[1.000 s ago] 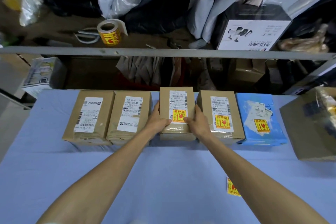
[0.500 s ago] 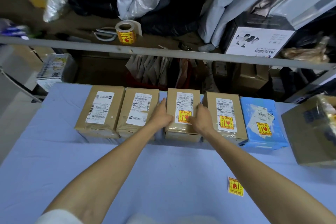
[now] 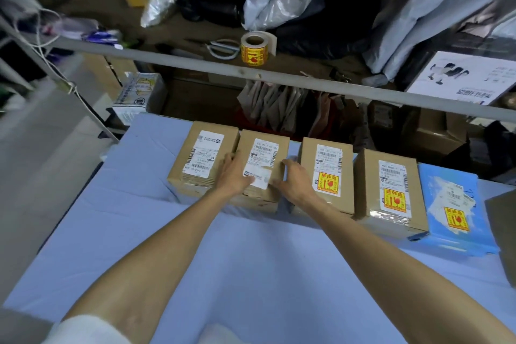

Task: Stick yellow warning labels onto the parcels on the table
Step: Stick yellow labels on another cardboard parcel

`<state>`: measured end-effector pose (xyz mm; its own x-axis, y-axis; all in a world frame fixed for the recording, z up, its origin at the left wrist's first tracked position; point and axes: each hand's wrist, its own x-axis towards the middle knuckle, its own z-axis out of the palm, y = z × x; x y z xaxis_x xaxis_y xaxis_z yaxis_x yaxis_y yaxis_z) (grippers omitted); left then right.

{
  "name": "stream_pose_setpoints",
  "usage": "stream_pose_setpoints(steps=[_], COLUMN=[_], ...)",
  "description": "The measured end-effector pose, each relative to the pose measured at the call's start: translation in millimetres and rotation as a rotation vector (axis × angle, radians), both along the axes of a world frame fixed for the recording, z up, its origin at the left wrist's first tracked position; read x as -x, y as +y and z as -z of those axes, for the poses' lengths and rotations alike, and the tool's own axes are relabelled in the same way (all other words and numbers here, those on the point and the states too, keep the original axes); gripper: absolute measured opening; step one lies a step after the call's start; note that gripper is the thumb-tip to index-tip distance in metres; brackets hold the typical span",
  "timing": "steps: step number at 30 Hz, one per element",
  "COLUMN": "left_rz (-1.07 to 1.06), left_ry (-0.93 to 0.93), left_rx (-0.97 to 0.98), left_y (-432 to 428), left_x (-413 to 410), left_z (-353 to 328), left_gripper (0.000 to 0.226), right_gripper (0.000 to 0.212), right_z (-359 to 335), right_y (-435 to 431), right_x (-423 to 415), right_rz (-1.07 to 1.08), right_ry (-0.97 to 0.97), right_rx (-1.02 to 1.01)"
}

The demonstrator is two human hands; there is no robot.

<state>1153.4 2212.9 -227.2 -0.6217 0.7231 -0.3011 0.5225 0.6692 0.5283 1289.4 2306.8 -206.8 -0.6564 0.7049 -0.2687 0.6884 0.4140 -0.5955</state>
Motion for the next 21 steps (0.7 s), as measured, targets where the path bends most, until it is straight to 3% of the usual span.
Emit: stream_pose_setpoints(steps=[5, 9, 21], left_rz=[-0.075, -0.133, -0.133], left_ry=[-0.186, -0.326, -0.372], left_rx=[-0.064, -0.114, -0.156], left_y=[4, 10, -17], left_x=[15, 25, 1], left_z=[17, 28, 22], left_gripper=[0.108, 0.097, 0.11], right_gripper=[0.066, 0.073, 0.075], right_z=[16, 24, 19], right_y=[3, 9, -13], right_x=[13, 15, -2], right_rz=[0.079, 0.158, 0.171], right_ry=[0.053, 0.099, 0.21], right_rx=[0.169, 0.344, 0.463])
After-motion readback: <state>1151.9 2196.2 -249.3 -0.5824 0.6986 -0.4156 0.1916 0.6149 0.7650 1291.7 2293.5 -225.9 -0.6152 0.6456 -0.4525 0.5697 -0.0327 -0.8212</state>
